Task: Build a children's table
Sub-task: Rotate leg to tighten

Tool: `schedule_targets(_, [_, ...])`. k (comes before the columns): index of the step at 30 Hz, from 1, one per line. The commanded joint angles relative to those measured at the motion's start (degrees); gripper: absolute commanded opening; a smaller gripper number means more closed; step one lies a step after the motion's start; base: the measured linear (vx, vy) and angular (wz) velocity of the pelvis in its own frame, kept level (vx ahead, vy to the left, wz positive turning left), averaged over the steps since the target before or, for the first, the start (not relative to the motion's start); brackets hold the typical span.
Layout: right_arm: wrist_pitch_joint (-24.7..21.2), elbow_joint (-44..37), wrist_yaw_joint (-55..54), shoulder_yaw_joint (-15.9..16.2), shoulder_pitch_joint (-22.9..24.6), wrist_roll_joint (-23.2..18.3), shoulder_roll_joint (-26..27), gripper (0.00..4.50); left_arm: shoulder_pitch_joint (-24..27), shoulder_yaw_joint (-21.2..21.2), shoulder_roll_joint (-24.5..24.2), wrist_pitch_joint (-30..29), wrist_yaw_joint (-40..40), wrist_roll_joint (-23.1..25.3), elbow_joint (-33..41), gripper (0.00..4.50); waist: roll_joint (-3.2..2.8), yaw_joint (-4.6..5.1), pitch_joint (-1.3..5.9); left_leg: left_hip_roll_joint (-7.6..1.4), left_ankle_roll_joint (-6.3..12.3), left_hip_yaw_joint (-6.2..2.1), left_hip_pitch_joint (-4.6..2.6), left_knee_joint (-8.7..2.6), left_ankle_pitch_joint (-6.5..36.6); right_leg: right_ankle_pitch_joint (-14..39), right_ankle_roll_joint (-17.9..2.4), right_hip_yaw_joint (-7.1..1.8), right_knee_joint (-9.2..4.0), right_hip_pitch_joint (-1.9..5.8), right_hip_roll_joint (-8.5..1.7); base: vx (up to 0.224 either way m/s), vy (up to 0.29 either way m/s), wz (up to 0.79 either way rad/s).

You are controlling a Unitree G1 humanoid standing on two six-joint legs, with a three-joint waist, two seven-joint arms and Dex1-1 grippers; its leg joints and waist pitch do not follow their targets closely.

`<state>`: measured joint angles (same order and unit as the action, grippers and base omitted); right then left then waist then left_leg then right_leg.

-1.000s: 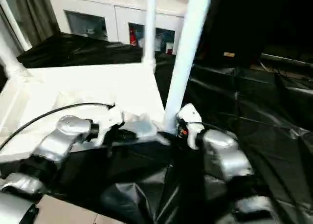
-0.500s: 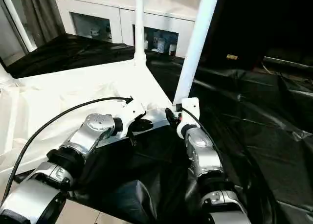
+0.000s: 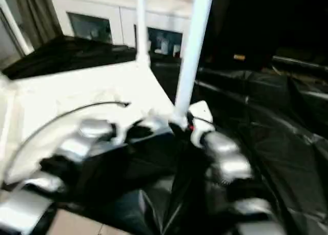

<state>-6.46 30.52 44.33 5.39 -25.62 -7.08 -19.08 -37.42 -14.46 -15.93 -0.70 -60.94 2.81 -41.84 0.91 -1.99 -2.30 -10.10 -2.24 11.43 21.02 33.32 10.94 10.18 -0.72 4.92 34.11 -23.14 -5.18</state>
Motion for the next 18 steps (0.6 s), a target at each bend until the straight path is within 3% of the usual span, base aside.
schedule_targets(1, [-0.48,-2.32,3.32,0.33,0.43,-1.15,-1.34,3.75,2.85,-0.96,-1.32,-0.46,-7.57,-3.32,2.56,0.00,0.68,-0.41,3.18,-3.49,5.76,-1.36,-0.27,-3.38,9.10,10.97,-13.37,-3.28,-3.88,2.91,-4.13,0.000,0.000,0.00])
schedule_targets(6, [-0.88,-3.90,7.14,0.94,1.22,-2.52,-2.39,3.75,3.89,-1.19,-2.39,-1.48,-9.72,-3.92,4.97,0.00,0.47,-0.40,3.10,-3.76,4.78,-1.33,-0.53,-3.55,10.03,9.73,-14.91,-3.23,-3.59,2.80,-3.96,0.000,0.000,0.00])
schedule_targets(12, [-1.46,-4.30,8.49,1.47,1.80,-2.51,-2.34,3.75,3.90,-0.97,-2.36,-1.09,-9.08,-3.63,4.62,0.00,0.65,-0.67,2.99,-3.55,3.67,-1.39,-0.49,-3.55,11.26,13.64,-13.25,-3.31,-4.03,2.88,-4.23,0.000,0.000,0.00])
schedule_targets(13, [-1.55,-4.33,8.65,1.41,1.80,-2.46,-2.30,3.50,3.97,-0.94,-2.42,-1.28,-9.17,-3.68,4.88,0.00,0.68,-0.66,3.02,-3.54,3.57,-1.41,-0.48,-3.54,10.99,13.50,-13.10,-3.32,-4.00,2.87,-4.17,0.000,0.000,0.00])
schedule_targets(18, [-1.95,-4.59,9.16,1.47,1.96,-2.91,-2.23,3.23,4.41,-0.87,-2.71,-2.35,-9.61,-3.75,6.30,0.00,0.57,-0.74,3.17,-3.57,4.05,-1.36,-0.52,-3.45,9.58,10.34,-13.94,-3.28,-3.64,2.93,-4.07,0.000,0.000,0.00])
